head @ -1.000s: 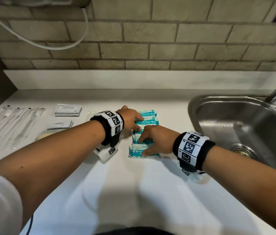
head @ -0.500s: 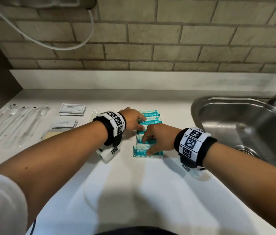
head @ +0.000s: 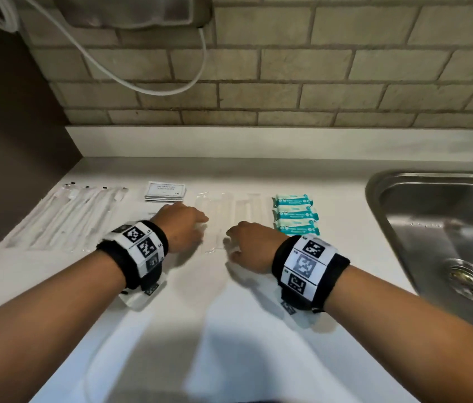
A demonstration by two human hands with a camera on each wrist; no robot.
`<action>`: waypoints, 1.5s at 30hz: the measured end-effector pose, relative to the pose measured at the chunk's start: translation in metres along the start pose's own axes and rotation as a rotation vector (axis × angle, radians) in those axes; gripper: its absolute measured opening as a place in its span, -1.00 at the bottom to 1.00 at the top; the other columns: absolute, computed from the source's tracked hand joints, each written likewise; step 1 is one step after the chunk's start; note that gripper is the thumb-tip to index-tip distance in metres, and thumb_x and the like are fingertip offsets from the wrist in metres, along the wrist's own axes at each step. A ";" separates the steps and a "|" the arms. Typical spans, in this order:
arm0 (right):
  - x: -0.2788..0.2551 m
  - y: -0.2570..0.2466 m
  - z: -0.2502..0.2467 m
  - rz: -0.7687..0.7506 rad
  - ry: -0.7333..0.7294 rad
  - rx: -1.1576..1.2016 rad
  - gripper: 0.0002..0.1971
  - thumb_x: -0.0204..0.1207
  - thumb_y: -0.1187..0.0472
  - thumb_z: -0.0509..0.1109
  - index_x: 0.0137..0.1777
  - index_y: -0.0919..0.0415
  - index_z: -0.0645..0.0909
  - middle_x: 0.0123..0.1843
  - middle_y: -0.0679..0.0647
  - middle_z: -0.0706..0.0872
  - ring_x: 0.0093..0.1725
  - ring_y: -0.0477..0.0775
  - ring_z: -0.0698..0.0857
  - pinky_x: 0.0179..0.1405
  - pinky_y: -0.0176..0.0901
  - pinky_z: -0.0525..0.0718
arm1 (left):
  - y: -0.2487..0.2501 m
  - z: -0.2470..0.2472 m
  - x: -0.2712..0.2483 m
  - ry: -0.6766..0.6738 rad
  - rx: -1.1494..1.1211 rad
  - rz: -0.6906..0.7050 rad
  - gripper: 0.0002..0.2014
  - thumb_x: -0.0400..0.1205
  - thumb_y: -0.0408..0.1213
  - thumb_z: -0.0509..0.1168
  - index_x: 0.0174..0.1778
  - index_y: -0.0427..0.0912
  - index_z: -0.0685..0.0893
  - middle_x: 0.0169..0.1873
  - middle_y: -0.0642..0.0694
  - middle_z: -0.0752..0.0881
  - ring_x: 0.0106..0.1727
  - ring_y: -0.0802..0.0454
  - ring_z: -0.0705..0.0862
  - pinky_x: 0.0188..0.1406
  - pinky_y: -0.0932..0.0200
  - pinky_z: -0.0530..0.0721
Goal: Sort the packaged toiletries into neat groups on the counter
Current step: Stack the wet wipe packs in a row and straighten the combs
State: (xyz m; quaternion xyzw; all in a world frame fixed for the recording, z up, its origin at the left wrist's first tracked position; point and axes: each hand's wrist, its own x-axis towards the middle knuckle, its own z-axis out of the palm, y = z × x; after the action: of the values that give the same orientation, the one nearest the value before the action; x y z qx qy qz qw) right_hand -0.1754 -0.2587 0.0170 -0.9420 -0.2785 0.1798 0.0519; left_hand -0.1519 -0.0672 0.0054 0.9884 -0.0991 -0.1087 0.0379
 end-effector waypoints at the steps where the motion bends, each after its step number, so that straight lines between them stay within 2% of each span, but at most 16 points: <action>1: 0.007 -0.007 0.006 0.017 -0.005 0.005 -0.55 0.64 0.12 0.18 0.50 0.25 0.41 0.45 0.17 0.49 0.40 0.17 0.52 0.34 -0.06 0.52 | -0.002 0.003 -0.004 -0.028 0.037 0.010 -0.58 0.64 -0.04 0.21 0.43 0.06 0.56 0.46 -0.01 0.55 0.51 -0.11 0.41 0.50 -0.04 0.34; 4: 0.030 -0.020 0.026 0.043 0.001 -0.023 -0.38 0.57 0.11 0.28 0.59 0.25 0.24 0.62 0.20 0.31 0.58 0.23 0.33 0.53 0.10 0.40 | -0.009 0.012 -0.012 -0.111 0.182 0.082 -0.59 0.65 0.02 0.15 0.40 0.00 0.52 0.57 0.04 0.39 0.63 -0.16 0.20 0.50 -0.16 0.18; 8: 0.042 -0.025 0.038 0.043 -0.022 -0.052 -0.33 0.64 0.03 0.16 0.69 0.22 0.04 0.73 0.16 0.05 0.70 0.25 0.07 0.67 0.13 0.11 | -0.018 0.025 -0.014 -0.138 0.268 0.121 -0.51 0.67 0.10 0.09 0.50 0.02 0.43 0.63 0.08 0.28 0.67 -0.15 0.12 0.51 -0.17 0.12; 10: 0.043 -0.029 0.039 0.062 0.000 -0.047 -0.37 0.67 0.00 0.10 0.68 0.21 0.08 0.73 0.15 0.06 0.69 0.24 0.06 0.65 0.10 0.09 | -0.022 0.028 -0.016 -0.099 0.277 0.145 -0.54 0.67 0.09 0.08 0.45 0.01 0.47 0.61 0.09 0.34 0.66 -0.15 0.15 0.50 -0.16 0.12; 15: 0.044 -0.041 0.035 0.106 0.029 -0.046 -0.39 0.68 0.03 0.12 0.67 0.23 0.11 0.72 0.12 0.09 0.70 0.21 0.03 0.66 0.03 0.03 | -0.032 0.031 -0.020 -0.068 0.267 0.158 -0.60 0.65 0.06 0.11 0.32 0.00 0.60 0.47 0.09 0.51 0.61 -0.13 0.24 0.43 -0.13 0.15; 22: 0.047 -0.051 0.031 0.117 0.001 -0.021 -0.42 0.70 0.13 0.06 0.69 0.23 0.06 0.74 0.13 0.03 0.71 0.18 0.04 0.67 -0.01 0.03 | -0.039 0.028 -0.022 -0.057 0.259 0.170 -0.62 0.63 0.06 0.14 0.26 0.00 0.64 0.40 0.07 0.57 0.57 -0.11 0.29 0.43 -0.10 0.16; 26: 0.047 -0.052 0.029 0.118 -0.010 0.000 -0.43 0.67 0.17 0.10 0.67 0.22 0.13 0.73 0.12 0.05 0.70 0.17 0.06 0.65 -0.01 0.07 | -0.042 0.026 -0.021 -0.052 0.255 0.165 -0.74 0.58 0.07 0.18 -0.03 0.00 0.64 0.13 0.06 0.68 0.45 -0.11 0.40 0.32 -0.09 0.23; 29: 0.047 -0.047 0.030 0.125 -0.008 0.021 -0.39 0.63 0.12 0.19 0.66 0.19 0.14 0.74 0.12 0.03 0.71 0.19 0.04 0.66 -0.01 0.06 | -0.038 0.023 -0.022 -0.014 0.197 0.163 -0.78 0.54 0.07 0.23 -0.23 0.00 0.51 0.03 0.05 0.69 0.33 -0.09 0.46 0.24 -0.05 0.26; 32: 0.041 -0.036 0.027 0.200 0.037 -0.031 -0.33 0.66 0.03 0.18 0.69 0.21 0.04 0.74 0.14 0.02 0.71 0.21 0.02 0.67 0.03 0.04 | -0.025 0.019 -0.018 0.050 0.108 0.231 -0.81 0.57 0.07 0.24 -0.12 0.04 0.54 0.22 0.06 0.67 0.41 -0.09 0.42 0.30 -0.04 0.26; 34: 0.035 -0.026 0.023 0.267 0.039 -0.096 -0.34 0.68 0.02 0.14 0.70 0.22 0.02 0.73 0.14 0.05 0.71 0.21 0.01 0.67 0.06 0.02 | -0.011 0.019 -0.012 0.017 0.106 0.288 -0.67 0.63 0.07 0.20 0.23 0.03 0.60 0.45 0.05 0.54 0.58 -0.12 0.28 0.43 -0.09 0.19; 35: 0.032 -0.022 0.022 0.289 0.024 -0.124 -0.36 0.68 0.02 0.13 0.69 0.22 0.05 0.72 0.14 0.09 0.71 0.22 0.03 0.68 0.08 0.03 | -0.004 0.020 -0.009 -0.013 0.122 0.303 -0.58 0.65 0.06 0.17 0.40 0.01 0.54 0.54 0.05 0.44 0.63 -0.13 0.19 0.49 -0.11 0.14; 36: 0.029 -0.017 0.022 0.301 0.003 -0.144 -0.37 0.67 0.02 0.13 0.68 0.22 0.10 0.70 0.14 0.16 0.70 0.22 0.07 0.68 0.10 0.05 | 0.003 0.022 -0.006 -0.039 0.145 0.309 -0.54 0.68 0.05 0.14 0.48 0.00 0.47 0.59 0.05 0.38 0.66 -0.13 0.13 0.52 -0.12 0.11; 39: 0.023 -0.009 0.025 0.267 -0.046 -0.192 -0.45 0.65 0.02 0.12 0.61 0.17 0.25 0.61 0.11 0.34 0.61 0.20 0.25 0.65 0.10 0.13 | 0.015 0.026 0.001 -0.079 0.208 0.296 -0.53 0.71 0.03 0.07 0.51 -0.06 0.43 0.59 0.01 0.36 0.68 -0.15 0.09 0.53 -0.14 0.10; 42: 0.022 -0.006 0.027 0.237 -0.049 -0.179 -0.47 0.66 0.06 0.09 0.61 0.19 0.25 0.61 0.13 0.34 0.61 0.19 0.26 0.65 0.07 0.11 | 0.015 0.030 0.000 -0.084 0.223 0.294 -0.54 0.70 0.04 0.07 0.48 -0.07 0.47 0.58 0.02 0.39 0.67 -0.14 0.13 0.51 -0.12 0.12; 45: 0.022 -0.006 0.026 0.219 -0.046 -0.172 -0.46 0.65 0.07 0.11 0.61 0.22 0.25 0.62 0.14 0.33 0.62 0.19 0.25 0.66 0.05 0.12 | 0.014 0.030 -0.006 -0.077 0.218 0.304 -0.61 0.68 0.05 0.09 0.31 -0.09 0.54 0.57 0.03 0.40 0.66 -0.14 0.16 0.47 -0.11 0.14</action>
State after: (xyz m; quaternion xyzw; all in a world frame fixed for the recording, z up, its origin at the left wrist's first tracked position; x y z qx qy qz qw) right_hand -0.1706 -0.2421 -0.0129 -0.9633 -0.1897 0.1816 -0.0553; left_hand -0.1672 -0.0817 -0.0212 0.9553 -0.2601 -0.1282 -0.0573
